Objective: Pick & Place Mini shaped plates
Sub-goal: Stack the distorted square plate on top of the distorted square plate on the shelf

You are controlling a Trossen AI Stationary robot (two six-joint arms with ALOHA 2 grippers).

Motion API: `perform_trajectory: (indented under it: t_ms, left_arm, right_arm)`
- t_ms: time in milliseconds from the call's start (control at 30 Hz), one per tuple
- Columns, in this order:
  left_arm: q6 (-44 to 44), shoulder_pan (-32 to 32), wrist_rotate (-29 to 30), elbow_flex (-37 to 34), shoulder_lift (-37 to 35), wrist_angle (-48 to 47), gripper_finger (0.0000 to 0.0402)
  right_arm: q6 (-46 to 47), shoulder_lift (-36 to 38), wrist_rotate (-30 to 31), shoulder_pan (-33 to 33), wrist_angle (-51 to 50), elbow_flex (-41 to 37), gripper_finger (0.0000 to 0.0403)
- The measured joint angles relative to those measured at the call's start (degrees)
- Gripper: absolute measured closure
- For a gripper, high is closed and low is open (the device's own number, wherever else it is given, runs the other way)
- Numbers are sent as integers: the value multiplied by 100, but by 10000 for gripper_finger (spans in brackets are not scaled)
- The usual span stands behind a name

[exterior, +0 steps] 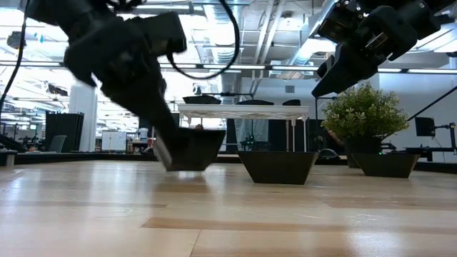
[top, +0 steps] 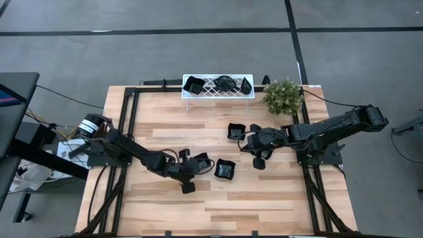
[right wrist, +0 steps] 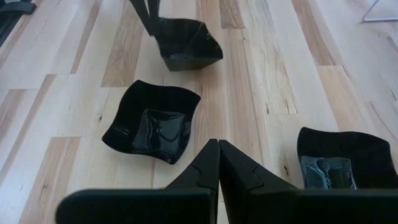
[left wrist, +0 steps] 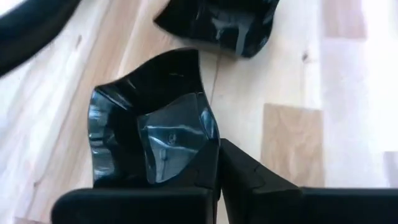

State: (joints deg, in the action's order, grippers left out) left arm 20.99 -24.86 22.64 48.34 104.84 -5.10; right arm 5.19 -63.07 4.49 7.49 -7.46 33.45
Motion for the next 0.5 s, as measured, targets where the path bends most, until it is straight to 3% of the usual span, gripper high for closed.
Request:
perform_trajectory:
  t_ms: [300,500]
  left_arm:
    - [-596,-26,188,0,-513,2,394]
    - [-1508,-24,861,0,-557,-4,391]
  right_arm:
    - [1,0,0,0,-3,0,403]
    - [-2,0,0,0,-4,0,403]
